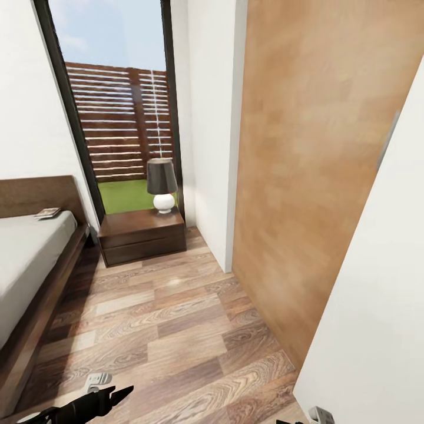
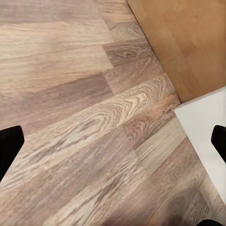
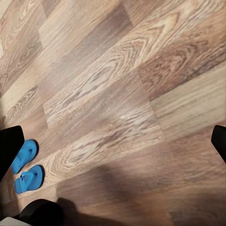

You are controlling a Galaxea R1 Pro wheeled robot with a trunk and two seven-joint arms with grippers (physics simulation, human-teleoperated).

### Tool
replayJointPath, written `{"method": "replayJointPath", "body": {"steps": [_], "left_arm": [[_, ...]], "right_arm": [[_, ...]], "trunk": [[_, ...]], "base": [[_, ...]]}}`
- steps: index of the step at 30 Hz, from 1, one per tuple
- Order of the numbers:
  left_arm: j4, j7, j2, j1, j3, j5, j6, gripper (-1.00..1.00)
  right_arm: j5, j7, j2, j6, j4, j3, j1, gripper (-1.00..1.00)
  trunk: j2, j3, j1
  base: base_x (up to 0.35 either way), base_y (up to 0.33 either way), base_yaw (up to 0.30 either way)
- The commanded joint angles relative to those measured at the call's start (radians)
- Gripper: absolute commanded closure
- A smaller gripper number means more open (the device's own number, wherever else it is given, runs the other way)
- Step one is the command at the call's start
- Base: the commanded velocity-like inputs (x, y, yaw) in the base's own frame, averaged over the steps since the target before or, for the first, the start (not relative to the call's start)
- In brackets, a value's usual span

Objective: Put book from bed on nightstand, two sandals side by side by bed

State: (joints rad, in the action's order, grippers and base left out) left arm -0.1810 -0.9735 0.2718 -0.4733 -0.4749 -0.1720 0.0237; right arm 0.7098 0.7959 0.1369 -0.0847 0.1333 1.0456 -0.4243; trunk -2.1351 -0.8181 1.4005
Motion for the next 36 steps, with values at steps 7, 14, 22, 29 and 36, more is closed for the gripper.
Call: {"method": "replayJointPath", "body": {"steps": [7,14,22,29,36], "left_arm": [[0.0,-0.004,0.0,-0.001,-0.008,-0.011,0.002,-1.0],[0.0,-0.007,0.0,-0.001,-0.008,-0.011,-0.002,-1.0],[0.0,-0.005,-0.001,-0.001,-0.007,-0.011,-0.001,-1.0],[0.0,-0.005,-0.003,-0.001,-0.007,-0.011,-0.001,-1.0],[0.0,-0.006,-0.003,-0.001,-0.007,-0.011,-0.001,-1.0]], "right_arm": [[0.003,0.006,0.0,-0.009,0.002,0.01,-0.001,-1.0],[0.001,0.006,0.001,-0.01,0.002,0.012,-0.001,-1.0],[0.0,0.007,0.001,-0.01,0.003,0.013,-0.001,-1.0],[0.0,0.008,0.001,-0.01,0.003,0.013,-0.001,-1.0],[0.0,0.007,0.001,-0.01,0.003,0.013,-0.001,-1.0]], "trunk": [[0.049,0.021,-0.027],[0.098,0.043,-0.054],[0.154,0.068,-0.085],[0.203,0.09,-0.111],[0.252,0.112,-0.138]], "base": [[0.0,0.0,0.0],[0.0,0.0,0.0],[0.0,0.0,0.0],[0.0,0.0,0.0],[0.0,0.0,0.0]]}}
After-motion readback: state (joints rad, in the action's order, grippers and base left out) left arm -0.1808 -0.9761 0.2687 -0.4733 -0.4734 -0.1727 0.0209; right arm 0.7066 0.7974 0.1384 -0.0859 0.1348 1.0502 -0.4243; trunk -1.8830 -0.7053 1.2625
